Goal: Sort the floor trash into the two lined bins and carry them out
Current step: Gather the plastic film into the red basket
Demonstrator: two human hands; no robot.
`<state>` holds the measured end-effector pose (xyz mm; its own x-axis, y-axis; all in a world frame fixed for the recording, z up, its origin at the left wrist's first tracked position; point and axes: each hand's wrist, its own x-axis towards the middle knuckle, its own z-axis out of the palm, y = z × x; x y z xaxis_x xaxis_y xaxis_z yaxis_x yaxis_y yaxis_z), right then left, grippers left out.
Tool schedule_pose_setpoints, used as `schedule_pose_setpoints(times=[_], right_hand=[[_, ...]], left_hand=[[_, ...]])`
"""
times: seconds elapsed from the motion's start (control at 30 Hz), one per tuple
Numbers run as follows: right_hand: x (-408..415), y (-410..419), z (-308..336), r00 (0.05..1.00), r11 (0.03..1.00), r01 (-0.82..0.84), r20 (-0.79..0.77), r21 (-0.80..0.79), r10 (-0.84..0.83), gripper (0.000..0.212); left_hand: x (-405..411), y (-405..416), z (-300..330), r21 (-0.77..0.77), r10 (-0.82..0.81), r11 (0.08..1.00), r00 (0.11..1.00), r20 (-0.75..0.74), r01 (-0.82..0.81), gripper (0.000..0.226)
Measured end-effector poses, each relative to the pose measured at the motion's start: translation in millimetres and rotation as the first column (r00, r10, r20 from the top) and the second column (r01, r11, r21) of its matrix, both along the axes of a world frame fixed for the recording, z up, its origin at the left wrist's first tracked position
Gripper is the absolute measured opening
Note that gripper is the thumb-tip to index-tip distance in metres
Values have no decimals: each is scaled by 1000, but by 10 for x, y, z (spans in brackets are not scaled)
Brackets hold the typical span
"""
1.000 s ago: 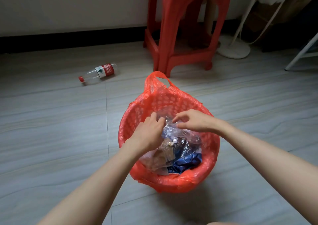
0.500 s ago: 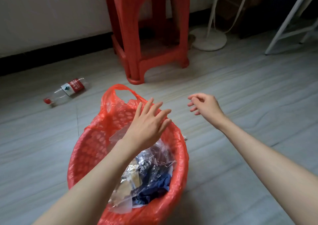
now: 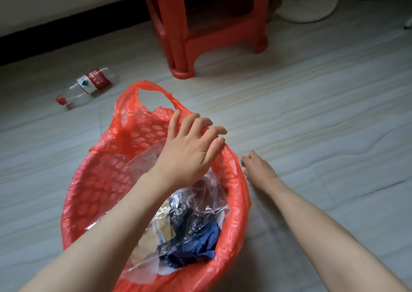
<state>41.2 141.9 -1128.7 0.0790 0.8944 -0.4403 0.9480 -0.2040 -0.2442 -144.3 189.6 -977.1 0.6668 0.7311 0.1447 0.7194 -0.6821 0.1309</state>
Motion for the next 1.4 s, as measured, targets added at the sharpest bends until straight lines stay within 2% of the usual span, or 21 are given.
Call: schedule_pose_setpoints(times=[0.07,0.13,0.17,0.2,0.23,0.3,0.33,0.37,0.4,0.47,0.53,0.6,0.67,0.73,0.8,0.83,0.9,0.97,1.17,1.27,1.4], right_hand=[[-9,-32,-49,999,1000,25,-34,11,-24,22],[-25,-51,-35,960,971,232,-171,53,-220,16],[-37,-50,9,883,909,410,-278,70,-377,12],[-56,-41,101,746,806,590,-412,41,-524,6],[-68,-13,204,563,692,721,-560,-25,-607,5],[-54,53,494,250,538,834,-784,-124,-568,19],[-46,86,693,150,493,859,-852,-139,-502,22],[-46,121,917,96,462,878,-899,-126,-428,22],[-61,135,1163,92,450,889,-929,-87,-359,23],[-144,121,1612,191,497,866,-954,53,-232,23],[-307,40,1953,346,600,773,-929,204,-131,23],[-501,-46,2164,502,712,634,-861,300,-84,22],[-634,-103,2247,668,799,480,-741,362,-66,19],[-767,-153,2306,802,888,297,-596,352,-32,6],[-900,-156,2370,924,948,76,-380,309,50,13],[-980,-135,2407,954,957,-8,-285,289,94,18],[-1228,-53,2516,966,951,-73,-217,299,143,22],[-1545,57,2607,955,940,-110,-227,323,190,23],[-2619,521,2638,899,891,-298,-215,343,383,27],[-3149,846,2445,884,887,-394,-163,242,438,36],[-3635,1228,1864,880,881,-474,-43,-10,473,51]], left_hand=[[15,1,-12,-6,25,1000,1000,0,-25,45],[28,-12,-10,-21,40,999,999,-5,-40,47],[29,-23,-1,-40,46,998,999,-7,-46,50],[27,-30,10,-66,51,996,999,-15,-52,54],[25,-25,14,-101,57,993,998,-29,-59,58],[-6,-14,43,-143,56,988,997,-48,-63,68],[-27,-5,70,-152,45,987,997,-62,-54,72],[-47,3,98,-165,30,985,996,-82,-43,76],[-68,2,131,-180,13,983,995,-101,-31,79],[-117,0,180,-212,-14,977,992,-125,-13,76],[-214,-10,244,-258,-22,966,996,-89,-2,59],[-371,-25,310,-255,10,967,1000,-7,-11,59],[-544,-36,406,-245,80,968,994,68,-61,71],[-819,-44,515,-272,194,949,975,110,-158,61],[-1126,-35,617,-288,271,930,954,125,-227,53],[-1290,-17,642,-293,304,921,944,130,-257,52],[-1635,45,654,-313,376,894,917,132,-321,51],[-1977,101,617,-356,446,850,890,97,-388,52],[-2956,204,325,-430,568,709,814,-119,-558,56],[-3381,261,65,-440,580,634,767,-274,-636,60],[-3697,313,-307,-457,547,551,716,-434,-698,60]])
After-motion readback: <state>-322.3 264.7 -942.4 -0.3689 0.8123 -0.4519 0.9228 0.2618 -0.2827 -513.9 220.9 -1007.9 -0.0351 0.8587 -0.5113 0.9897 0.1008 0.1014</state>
